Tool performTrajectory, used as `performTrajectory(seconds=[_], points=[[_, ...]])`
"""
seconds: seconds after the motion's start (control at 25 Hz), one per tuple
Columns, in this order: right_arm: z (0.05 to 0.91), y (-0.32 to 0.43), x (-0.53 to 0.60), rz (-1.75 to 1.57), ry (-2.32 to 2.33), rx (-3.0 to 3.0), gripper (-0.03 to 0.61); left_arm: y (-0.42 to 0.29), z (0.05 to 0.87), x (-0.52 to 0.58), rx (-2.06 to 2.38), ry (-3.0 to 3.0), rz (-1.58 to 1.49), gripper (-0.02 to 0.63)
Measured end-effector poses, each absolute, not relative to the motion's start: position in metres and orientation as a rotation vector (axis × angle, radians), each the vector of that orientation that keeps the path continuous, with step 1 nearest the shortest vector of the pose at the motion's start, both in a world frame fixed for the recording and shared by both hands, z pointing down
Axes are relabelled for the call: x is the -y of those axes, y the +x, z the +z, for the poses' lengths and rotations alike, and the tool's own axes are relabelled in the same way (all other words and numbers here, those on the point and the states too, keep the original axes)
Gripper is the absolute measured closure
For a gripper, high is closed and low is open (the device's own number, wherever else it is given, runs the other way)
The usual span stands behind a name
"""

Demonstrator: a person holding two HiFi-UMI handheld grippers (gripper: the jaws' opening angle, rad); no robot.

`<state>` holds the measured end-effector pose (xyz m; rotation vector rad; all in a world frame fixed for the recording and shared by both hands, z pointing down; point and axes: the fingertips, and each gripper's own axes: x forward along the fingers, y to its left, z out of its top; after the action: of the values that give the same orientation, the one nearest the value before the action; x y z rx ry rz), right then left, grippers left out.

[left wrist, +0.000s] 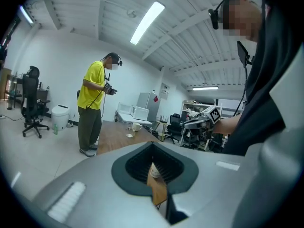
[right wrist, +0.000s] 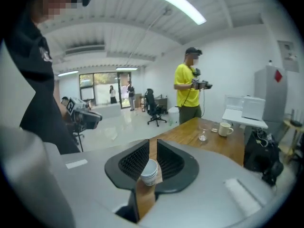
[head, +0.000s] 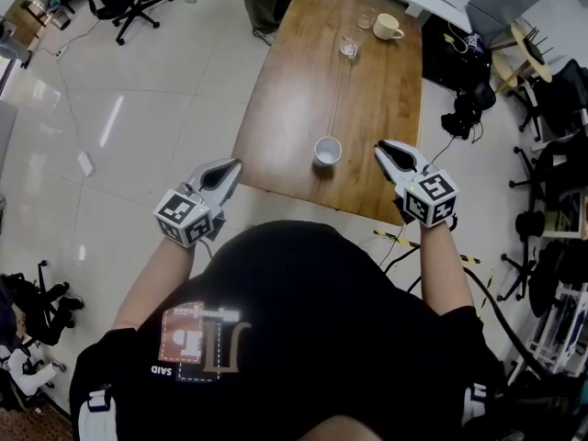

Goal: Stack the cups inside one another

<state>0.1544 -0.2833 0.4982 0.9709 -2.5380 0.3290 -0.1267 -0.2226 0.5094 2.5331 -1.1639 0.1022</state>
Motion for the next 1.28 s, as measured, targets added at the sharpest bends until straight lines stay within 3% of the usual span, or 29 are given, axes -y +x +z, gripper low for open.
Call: performTrajectory(seconds=[0.36,0.56,1.28], points=[[0.554,0.263,0.235,0.587,1.51,2.414,0.565,-0.084,0.496,0.252,1.064,2.59,0.062,0.612],[0.585,0.267,0.208,0.659,1.477,2.357,0.565,-0.067,0.493,0.261,1.026,2.608,0.076,0.612],[0.556,0.287,0.237,0.575,1.305,2.542,0.565,-0.037,0.475,0.236,1.175,2.574,0.156,0.612]])
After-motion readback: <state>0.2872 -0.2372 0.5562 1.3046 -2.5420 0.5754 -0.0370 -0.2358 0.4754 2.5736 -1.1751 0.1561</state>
